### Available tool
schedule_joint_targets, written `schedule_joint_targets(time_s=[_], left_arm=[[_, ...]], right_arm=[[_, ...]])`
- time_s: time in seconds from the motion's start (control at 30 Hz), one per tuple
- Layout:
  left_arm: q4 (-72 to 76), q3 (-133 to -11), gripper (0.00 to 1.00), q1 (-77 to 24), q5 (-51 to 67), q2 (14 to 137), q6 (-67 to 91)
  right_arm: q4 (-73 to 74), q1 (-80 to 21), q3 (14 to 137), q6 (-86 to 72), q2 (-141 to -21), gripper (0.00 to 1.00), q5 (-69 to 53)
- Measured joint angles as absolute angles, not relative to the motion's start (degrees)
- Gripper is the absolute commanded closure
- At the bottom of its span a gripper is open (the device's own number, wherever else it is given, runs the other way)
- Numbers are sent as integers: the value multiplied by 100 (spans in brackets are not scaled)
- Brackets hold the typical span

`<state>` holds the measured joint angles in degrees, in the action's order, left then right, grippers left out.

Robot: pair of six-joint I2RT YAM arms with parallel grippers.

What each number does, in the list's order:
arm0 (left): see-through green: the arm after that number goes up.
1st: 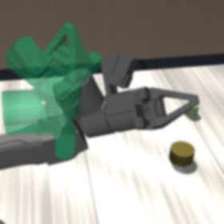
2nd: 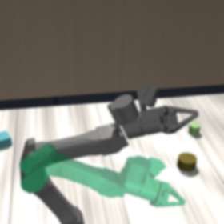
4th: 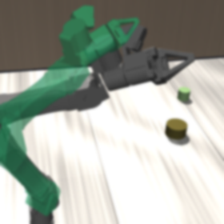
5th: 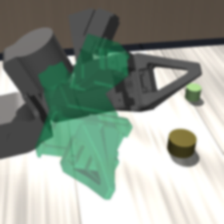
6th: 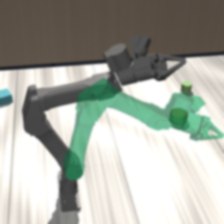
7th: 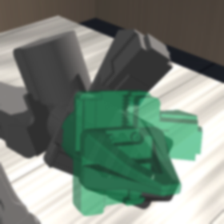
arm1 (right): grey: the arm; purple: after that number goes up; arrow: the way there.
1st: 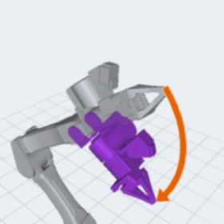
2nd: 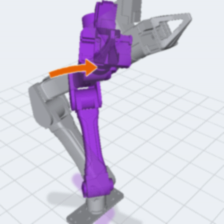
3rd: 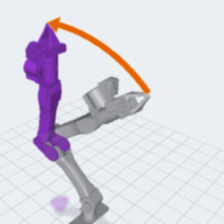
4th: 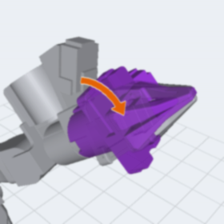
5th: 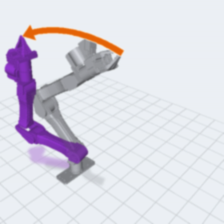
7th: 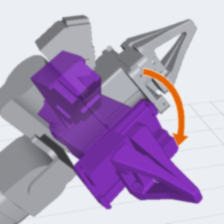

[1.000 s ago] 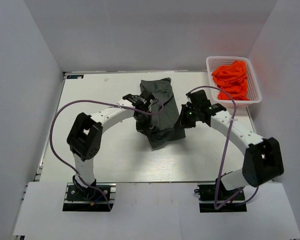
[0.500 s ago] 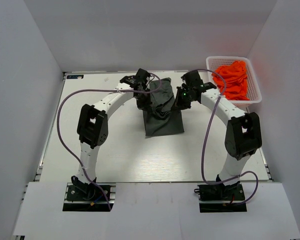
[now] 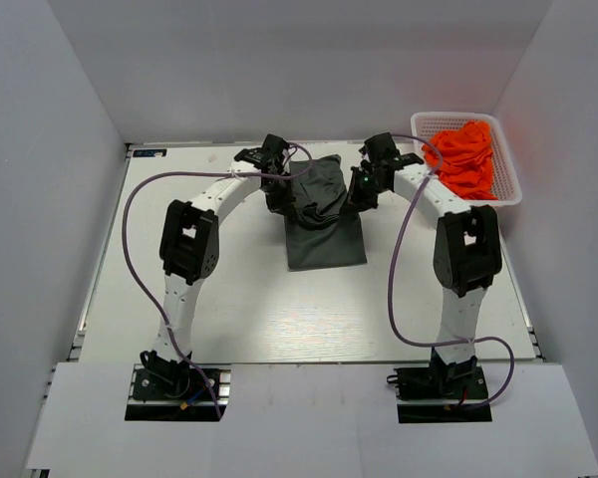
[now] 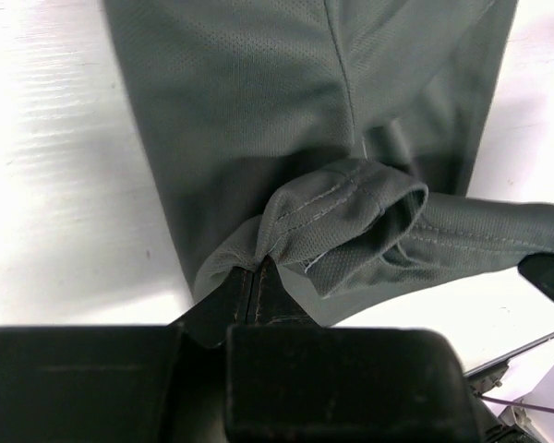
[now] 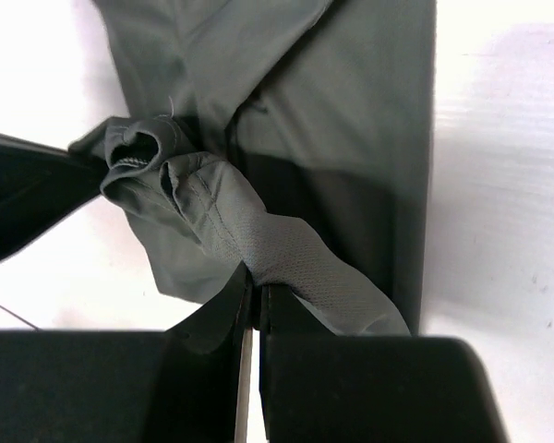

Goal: Fold and stack the t-shirts
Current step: Fold the tshirt

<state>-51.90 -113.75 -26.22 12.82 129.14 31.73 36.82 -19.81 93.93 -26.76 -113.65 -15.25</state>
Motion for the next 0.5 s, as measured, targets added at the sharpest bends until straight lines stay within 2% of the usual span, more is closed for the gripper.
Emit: schedule_joint_targets(time_s=[0.1, 0.17, 0.23, 0.27, 0.33, 0.37, 0.4, 0.47, 0.5], left_arm=[[-5127, -11375, 100, -2624, 1345, 13043, 3199], [-5092, -11395, 98, -2606, 1356, 13107, 3232], [-5072, -11439, 77, -2591, 1350, 13163, 3262], [-5052, -11483, 48, -2569, 1345, 13192, 3286], [-5030, -11646, 28, -2510, 1315, 13260, 3317], [-4987, -11782, 16, -2469, 1304, 13299, 3376], [-4952, -11904, 8, -2427, 1291, 13332, 3363], [-4788, -12169, 1, -2322, 1280, 13367, 3369], [-4713, -12263, 1, -2272, 1271, 13364, 3371]], right_arm=[[3730, -1935, 9609, -2676, -11618, 100, -1562], [3750, -1909, 9741, -2681, -11782, 92, -1584], [3760, -1876, 9907, -2700, -11970, 84, -1612], [3765, -1859, 9996, -2718, -12057, 77, -1625], [3763, -1815, 10197, -2744, -12228, 69, -1643], [3765, -1787, 10335, -2755, -12315, 57, -1656], [3769, -1758, 10479, -2794, -12392, 47, -1664], [3800, -1684, 10962, -2788, -12608, 10, -1684], [3782, -1645, 11168, -2753, -12676, 10, -1699]])
